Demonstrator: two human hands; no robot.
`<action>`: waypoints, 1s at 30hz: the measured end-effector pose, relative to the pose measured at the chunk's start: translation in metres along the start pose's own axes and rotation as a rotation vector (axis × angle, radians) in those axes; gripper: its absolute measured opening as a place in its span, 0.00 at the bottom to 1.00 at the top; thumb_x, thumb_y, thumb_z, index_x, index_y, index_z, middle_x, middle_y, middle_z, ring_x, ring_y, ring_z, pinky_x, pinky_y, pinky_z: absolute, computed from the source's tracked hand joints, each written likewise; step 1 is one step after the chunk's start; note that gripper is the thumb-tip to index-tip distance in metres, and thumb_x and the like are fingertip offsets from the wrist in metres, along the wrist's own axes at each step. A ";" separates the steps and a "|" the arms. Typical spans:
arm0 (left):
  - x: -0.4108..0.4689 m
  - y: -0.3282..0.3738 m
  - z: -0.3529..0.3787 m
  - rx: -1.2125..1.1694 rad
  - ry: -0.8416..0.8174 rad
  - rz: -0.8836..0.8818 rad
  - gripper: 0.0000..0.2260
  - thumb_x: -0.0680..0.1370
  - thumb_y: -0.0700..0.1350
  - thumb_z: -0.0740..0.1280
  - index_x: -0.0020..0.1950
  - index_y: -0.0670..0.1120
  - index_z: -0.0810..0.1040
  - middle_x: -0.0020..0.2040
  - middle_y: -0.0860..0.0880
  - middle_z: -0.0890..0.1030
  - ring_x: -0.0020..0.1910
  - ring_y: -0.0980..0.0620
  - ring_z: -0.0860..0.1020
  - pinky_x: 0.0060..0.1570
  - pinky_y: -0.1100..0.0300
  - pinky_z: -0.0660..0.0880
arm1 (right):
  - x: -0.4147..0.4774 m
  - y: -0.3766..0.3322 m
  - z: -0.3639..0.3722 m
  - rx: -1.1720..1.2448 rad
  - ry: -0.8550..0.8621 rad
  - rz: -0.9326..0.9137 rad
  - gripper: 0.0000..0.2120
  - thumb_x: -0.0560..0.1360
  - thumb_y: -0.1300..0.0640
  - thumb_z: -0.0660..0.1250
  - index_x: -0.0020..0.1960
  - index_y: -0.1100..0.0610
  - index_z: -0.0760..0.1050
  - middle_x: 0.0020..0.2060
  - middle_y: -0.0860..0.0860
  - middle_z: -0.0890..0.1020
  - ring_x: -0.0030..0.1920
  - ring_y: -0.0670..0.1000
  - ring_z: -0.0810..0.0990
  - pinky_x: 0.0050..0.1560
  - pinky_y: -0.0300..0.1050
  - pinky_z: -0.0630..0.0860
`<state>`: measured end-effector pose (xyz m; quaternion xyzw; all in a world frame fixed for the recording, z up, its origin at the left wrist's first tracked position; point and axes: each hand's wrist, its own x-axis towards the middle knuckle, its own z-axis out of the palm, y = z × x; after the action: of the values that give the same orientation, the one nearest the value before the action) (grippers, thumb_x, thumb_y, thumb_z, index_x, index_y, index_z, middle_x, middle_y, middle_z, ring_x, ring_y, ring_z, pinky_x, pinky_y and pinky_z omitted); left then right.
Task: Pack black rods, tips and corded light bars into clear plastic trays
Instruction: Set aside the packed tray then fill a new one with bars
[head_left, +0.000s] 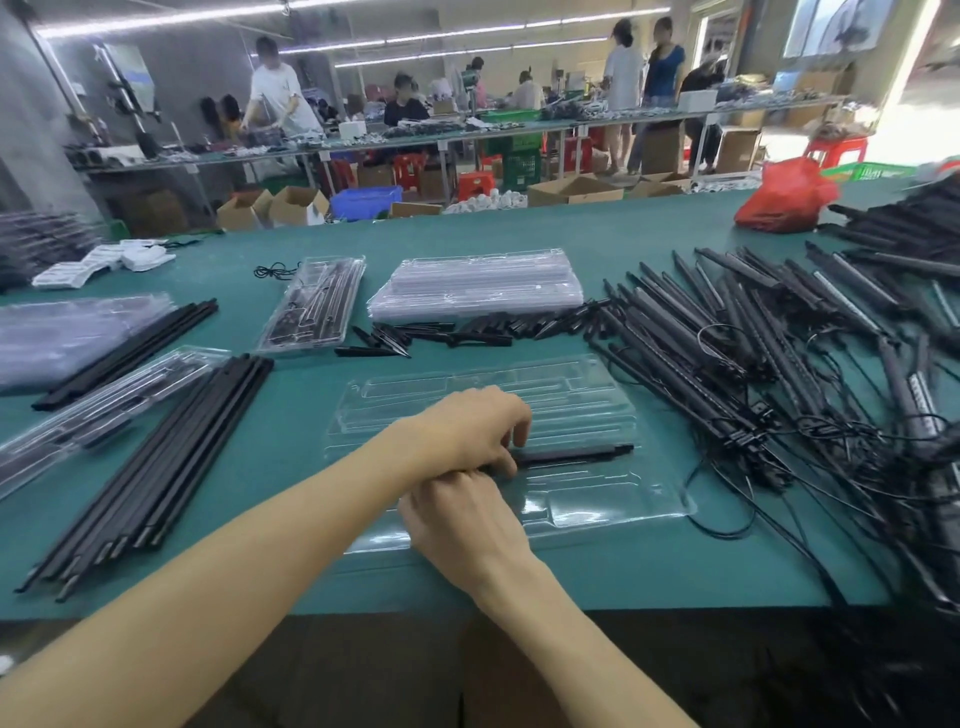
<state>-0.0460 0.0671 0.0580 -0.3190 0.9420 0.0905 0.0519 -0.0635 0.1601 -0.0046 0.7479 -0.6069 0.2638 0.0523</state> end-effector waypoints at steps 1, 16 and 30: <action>0.001 -0.001 0.001 -0.007 -0.002 0.005 0.16 0.71 0.50 0.79 0.54 0.52 0.79 0.52 0.53 0.81 0.49 0.50 0.79 0.45 0.55 0.75 | 0.000 -0.001 -0.001 0.008 0.001 -0.002 0.08 0.75 0.63 0.59 0.43 0.62 0.77 0.39 0.61 0.82 0.39 0.64 0.78 0.38 0.56 0.71; 0.000 -0.004 0.002 -0.072 -0.069 0.019 0.09 0.75 0.41 0.75 0.53 0.46 0.79 0.42 0.54 0.80 0.44 0.52 0.79 0.39 0.64 0.72 | 0.001 -0.004 -0.004 0.165 0.079 0.068 0.12 0.66 0.69 0.68 0.34 0.56 0.67 0.28 0.61 0.78 0.26 0.62 0.74 0.28 0.45 0.61; -0.007 -0.006 -0.011 -0.017 0.178 0.034 0.05 0.78 0.42 0.69 0.52 0.47 0.75 0.51 0.50 0.79 0.47 0.50 0.76 0.50 0.51 0.76 | 0.000 -0.002 0.000 0.127 0.063 0.007 0.07 0.74 0.66 0.62 0.50 0.62 0.76 0.44 0.61 0.81 0.45 0.63 0.77 0.41 0.55 0.74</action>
<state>-0.0371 0.0645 0.0686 -0.3101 0.9474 0.0709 -0.0362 -0.0618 0.1605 -0.0037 0.7388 -0.5897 0.3255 0.0229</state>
